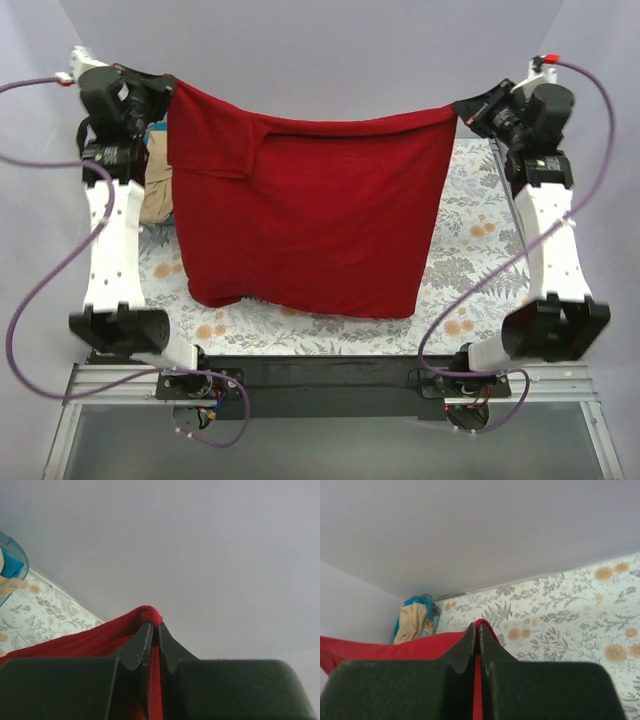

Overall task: Fold and stack the t-shirts
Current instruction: Flatten the tshirt out

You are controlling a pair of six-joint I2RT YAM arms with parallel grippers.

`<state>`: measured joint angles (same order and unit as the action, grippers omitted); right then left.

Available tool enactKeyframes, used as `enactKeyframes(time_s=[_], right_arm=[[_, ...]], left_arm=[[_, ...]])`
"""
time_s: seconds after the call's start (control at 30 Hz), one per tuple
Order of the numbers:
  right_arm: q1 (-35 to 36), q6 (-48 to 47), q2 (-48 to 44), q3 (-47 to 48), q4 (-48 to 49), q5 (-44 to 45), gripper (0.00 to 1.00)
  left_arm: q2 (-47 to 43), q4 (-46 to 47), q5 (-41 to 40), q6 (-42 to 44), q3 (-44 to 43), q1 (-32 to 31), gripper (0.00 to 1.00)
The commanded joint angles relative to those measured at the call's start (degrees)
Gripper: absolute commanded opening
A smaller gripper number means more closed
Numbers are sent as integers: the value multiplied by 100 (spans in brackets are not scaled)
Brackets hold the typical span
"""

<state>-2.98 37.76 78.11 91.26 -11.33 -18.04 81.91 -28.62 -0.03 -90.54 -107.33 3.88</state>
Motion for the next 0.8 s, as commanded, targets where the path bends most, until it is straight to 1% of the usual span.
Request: enactKeyframes(time_s=[0.0, 0.03, 0.07, 0.1, 0.13, 0.17, 0.2, 0.23, 0.27, 0.3, 0.37, 0.43, 0.5, 0.53, 0.57, 0.6, 0.63, 0.67, 0.7, 0.73, 0.77], right_arm=[[-27, 30, 774, 285, 983, -384, 1], [-27, 39, 976, 443, 1071, -497, 1], [-27, 47, 1370, 662, 1072, -525, 1], [-27, 39, 1565, 1134, 1072, -568, 1], [-27, 39, 1741, 1444, 1080, -647, 1], [-27, 30, 2004, 1708, 1081, -665, 1], [-27, 30, 2111, 2154, 1081, -665, 1], [-27, 12, 2182, 2350, 1081, -657, 1], [-36, -14, 2243, 2517, 1081, -631, 1], [-36, -31, 2262, 2771, 1081, -604, 1], [-71, -67, 2174, 2835, 1072, -551, 1], [-132, -119, 1973, 2548, 1072, -525, 1], [-185, -128, 1806, 2161, 1228, -569, 1], [-229, -120, 1596, 1567, 1239, -560, 1], [-238, -120, 1481, 1231, 1265, -534, 1], [-255, -111, 1358, 783, 1317, -525, 1], [-290, -93, 1078, -4, 1466, -542, 1], [-308, -50, 953, -482, 1519, -542, 1], [-334, -41, 822, -887, 1581, -560, 1], [-378, -32, 568, -1274, 1677, -569, 1], [-405, -32, 452, -2104, 1713, -569, 1]], left_arm=[[877, 708, 528, 98, -445, -10, 0], [1532, 718, 644, 81, -1065, -10, 0], [1852, 726, 767, 55, -1428, -1, 0], [2229, 639, 1012, 11, -1936, -1, 0], [2825, 543, 1084, -85, -2942, -1, 0], [3135, 498, 1171, -130, -3491, -1, 0], [3338, 568, 1311, -200, -3853, 7, 0], [3445, 760, 1400, -262, -4048, 25, 0], [3350, 1336, 1453, -419, -3885, 51, 0], [3219, 1655, 1532, -490, -3648, 78, 0], [2789, 2200, 1515, -509, -3086, 148, 0], [2664, 2125, 1428, -368, -3083, 209, 0], [2489, 1992, 1462, -201, -2795, 245, 0], [2410, 1992, 1541, -175, -2585, 262, 0], [2217, 2001, 1594, -148, -2287, 262, 0], [2120, 2001, 1672, -174, -1683, 262, 0], [1988, 2001, 1769, -192, -1260, 262, 0], [1856, 2044, 1918, -227, -864, 254, 0], [1524, 2097, 2006, -314, 149, 254, 0], [1338, 2158, 2068, -376, 690, 254, 0], [1162, 2324, 2147, -403, 1200, 254, 0]])
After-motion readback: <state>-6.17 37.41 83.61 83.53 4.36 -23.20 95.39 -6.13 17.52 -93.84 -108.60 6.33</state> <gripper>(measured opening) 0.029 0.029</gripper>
